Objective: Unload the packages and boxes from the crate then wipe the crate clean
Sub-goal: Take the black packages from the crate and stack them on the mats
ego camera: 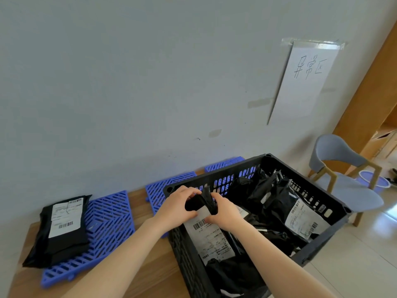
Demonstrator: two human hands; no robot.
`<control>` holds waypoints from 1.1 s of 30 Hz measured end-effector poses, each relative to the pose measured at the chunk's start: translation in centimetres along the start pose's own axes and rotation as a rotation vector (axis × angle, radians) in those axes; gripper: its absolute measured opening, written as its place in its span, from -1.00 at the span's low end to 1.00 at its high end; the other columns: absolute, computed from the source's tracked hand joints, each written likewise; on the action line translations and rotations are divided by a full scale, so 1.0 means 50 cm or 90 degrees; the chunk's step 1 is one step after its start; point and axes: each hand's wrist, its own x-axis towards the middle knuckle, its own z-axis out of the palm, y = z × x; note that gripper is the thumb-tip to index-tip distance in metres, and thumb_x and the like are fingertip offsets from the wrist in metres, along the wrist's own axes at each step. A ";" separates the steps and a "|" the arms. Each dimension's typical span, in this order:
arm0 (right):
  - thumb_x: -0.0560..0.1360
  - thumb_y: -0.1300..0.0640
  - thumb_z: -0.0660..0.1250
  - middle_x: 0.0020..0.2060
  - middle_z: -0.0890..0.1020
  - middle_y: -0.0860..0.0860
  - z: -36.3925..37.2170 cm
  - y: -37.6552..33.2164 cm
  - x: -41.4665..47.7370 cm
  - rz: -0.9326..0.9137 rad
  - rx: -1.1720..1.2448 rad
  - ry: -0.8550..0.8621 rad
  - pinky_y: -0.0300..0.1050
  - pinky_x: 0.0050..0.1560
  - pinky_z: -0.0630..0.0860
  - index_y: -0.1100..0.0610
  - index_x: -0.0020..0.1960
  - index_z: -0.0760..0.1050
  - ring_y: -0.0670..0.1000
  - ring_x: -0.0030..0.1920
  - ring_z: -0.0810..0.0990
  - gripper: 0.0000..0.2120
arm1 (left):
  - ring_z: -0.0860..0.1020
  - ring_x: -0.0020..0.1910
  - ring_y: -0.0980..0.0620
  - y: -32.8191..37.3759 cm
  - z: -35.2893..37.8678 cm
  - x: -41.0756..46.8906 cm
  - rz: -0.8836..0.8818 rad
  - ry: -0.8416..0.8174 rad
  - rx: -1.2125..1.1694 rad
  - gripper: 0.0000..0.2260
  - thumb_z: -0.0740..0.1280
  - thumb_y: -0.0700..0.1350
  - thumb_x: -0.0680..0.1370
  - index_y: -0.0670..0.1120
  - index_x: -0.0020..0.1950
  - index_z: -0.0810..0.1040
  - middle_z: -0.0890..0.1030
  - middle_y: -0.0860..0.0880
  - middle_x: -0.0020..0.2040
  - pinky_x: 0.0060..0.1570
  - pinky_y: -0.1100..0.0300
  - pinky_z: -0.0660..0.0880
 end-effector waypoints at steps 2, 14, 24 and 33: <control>0.38 0.11 0.48 0.22 0.49 0.05 -0.002 0.000 -0.009 -0.013 0.016 0.002 -0.10 0.06 0.50 -0.01 0.45 0.24 0.06 0.16 0.52 -0.29 | 0.48 0.14 0.18 0.009 -0.004 -0.006 -0.002 0.004 -0.004 -0.50 0.47 -0.09 0.45 0.12 0.35 0.44 0.46 0.13 0.15 0.16 0.19 0.46; 0.50 0.20 0.38 0.11 0.46 0.02 -0.102 -0.029 -0.118 -0.076 0.174 0.202 -0.20 0.01 0.37 0.07 0.33 0.42 -0.06 0.04 0.46 -0.59 | 0.32 0.33 0.16 0.076 -0.032 -0.134 -0.033 0.185 -0.042 -0.38 0.50 -0.01 0.45 0.08 0.46 0.33 0.29 0.10 0.39 0.34 0.21 0.32; 0.49 0.19 0.38 0.00 0.60 0.00 -0.146 -0.062 -0.157 -0.057 0.312 0.287 -0.08 -0.12 0.58 0.09 0.22 0.45 0.02 -0.01 0.60 -0.69 | 0.52 0.24 0.04 0.138 -0.014 -0.164 -0.136 0.085 -0.209 -0.31 0.45 -0.02 0.50 0.07 0.53 0.15 0.53 -0.03 0.29 0.24 0.10 0.48; 0.50 0.17 0.38 0.11 0.57 -0.05 -0.131 -0.063 -0.149 -0.044 0.300 0.262 -0.02 0.06 0.57 0.05 0.30 0.44 -0.01 0.11 0.55 -0.62 | 0.56 0.18 0.09 0.107 -0.004 -0.132 -0.090 0.101 -0.248 -0.31 0.44 -0.11 0.52 0.15 0.53 0.16 0.55 0.07 0.21 0.18 0.11 0.55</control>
